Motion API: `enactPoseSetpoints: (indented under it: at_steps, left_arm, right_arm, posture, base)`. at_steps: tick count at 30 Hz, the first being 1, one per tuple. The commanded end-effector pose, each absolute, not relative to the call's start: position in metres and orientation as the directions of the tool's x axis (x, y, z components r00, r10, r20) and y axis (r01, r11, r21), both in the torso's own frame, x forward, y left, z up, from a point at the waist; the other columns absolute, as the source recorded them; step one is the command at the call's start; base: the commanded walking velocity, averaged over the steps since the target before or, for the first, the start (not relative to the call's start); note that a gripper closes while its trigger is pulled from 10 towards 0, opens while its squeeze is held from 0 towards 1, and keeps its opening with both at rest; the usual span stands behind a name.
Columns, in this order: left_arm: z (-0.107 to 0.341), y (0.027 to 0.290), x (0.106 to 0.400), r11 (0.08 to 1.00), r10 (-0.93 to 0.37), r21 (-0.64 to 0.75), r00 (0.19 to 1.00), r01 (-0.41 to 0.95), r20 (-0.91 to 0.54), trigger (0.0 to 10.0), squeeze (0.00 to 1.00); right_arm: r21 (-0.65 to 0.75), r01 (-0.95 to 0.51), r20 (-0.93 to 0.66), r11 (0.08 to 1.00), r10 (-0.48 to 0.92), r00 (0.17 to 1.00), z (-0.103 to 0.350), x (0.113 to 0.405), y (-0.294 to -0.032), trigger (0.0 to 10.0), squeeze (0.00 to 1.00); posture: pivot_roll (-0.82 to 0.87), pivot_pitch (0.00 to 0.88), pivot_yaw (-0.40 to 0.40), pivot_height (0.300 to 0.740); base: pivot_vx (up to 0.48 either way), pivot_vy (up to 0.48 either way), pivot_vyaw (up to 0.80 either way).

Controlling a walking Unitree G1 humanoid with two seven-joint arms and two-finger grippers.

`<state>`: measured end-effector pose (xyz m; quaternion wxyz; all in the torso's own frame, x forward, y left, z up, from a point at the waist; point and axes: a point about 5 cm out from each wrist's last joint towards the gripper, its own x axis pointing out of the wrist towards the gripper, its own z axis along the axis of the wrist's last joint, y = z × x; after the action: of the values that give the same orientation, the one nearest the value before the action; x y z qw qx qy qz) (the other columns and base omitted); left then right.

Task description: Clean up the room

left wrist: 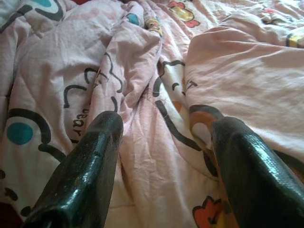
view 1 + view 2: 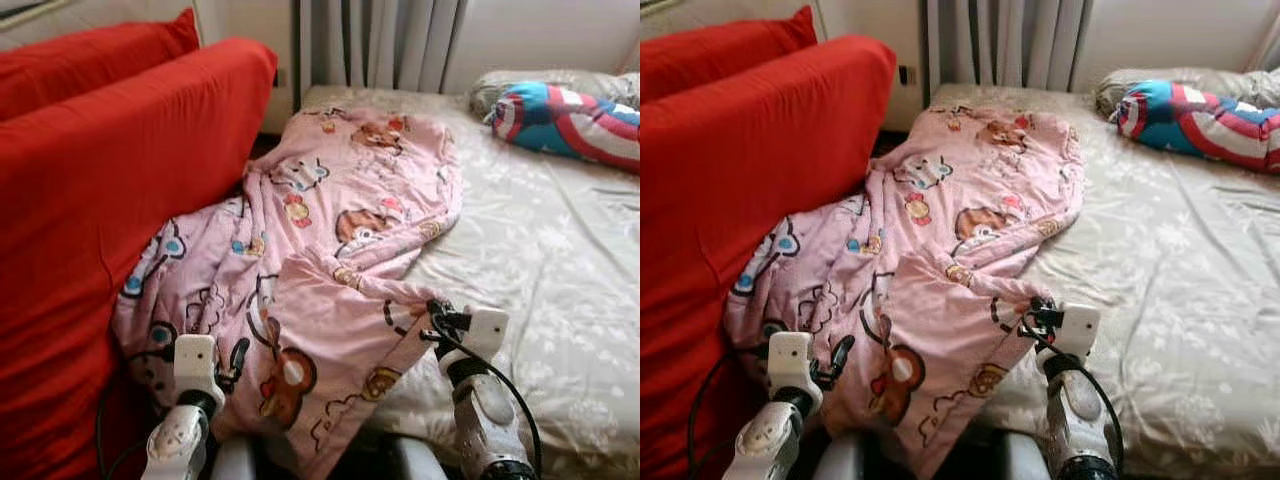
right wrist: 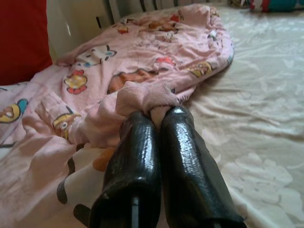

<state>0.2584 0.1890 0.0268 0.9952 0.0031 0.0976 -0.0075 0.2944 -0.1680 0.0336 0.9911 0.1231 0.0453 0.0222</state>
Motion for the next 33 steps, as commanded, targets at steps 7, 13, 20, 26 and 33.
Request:
enactPoseSetpoints:
  at_steps: [7, 13, 20, 26, 33]
  left_arm:
    - [0.017, 0.209, 0.255, 0.999, 0.042, 0.035, 0.971, -0.034, -0.235, 10.0, 0.00]
    - [0.006, 0.210, 0.250, 0.999, 0.041, 0.032, 0.959, -0.033, -0.280, 10.0, 0.00]
    - [-0.019, 0.214, 0.242, 0.996, 0.065, 0.075, 0.910, -0.038, -0.410, 10.0, 0.00]
    - [-0.033, 0.218, 0.232, 0.996, 0.067, 0.088, 0.868, -0.027, -0.491, 10.0, 0.00]
    - [-0.050, 0.217, 0.217, 0.997, 0.052, 0.081, 0.798, -0.004, -0.601, 10.0, 0.00]
  right_arm:
    - [0.210, -0.041, -0.059, 0.977, 0.055, 0.997, 0.041, 0.297, -0.167, 10.0, 0.00]
    - [0.218, -0.025, -0.068, 0.976, 0.041, 0.997, 0.039, 0.295, -0.166, 10.0, 0.00]
    - [0.211, -0.028, -0.073, 0.977, 0.044, 0.996, 0.039, 0.295, -0.162, 10.0, 0.00]
    - [0.191, -0.034, -0.063, 0.981, 0.046, 0.997, 0.041, 0.295, -0.162, 10.0, 0.00]
    - [0.201, -0.028, -0.052, 0.979, 0.039, 0.998, 0.043, 0.297, -0.160, 10.0, 0.00]
  posture:
    - [-0.01, 0.000, -0.003, 0.698]
    - [0.00, 0.005, 0.001, 0.738]
    - [0.00, 0.019, -0.004, 0.740]
    - [-0.01, 0.032, -0.011, 0.740]
    - [-0.01, 0.037, -0.016, 0.740]
  base:
    - [0.000, 0.000, 0.00]
    - [0.000, 0.000, 0.00]
    - [0.000, 0.000, 0.00]
    - [0.000, 0.000, 0.00]
    - [0.000, 0.000, 0.00]
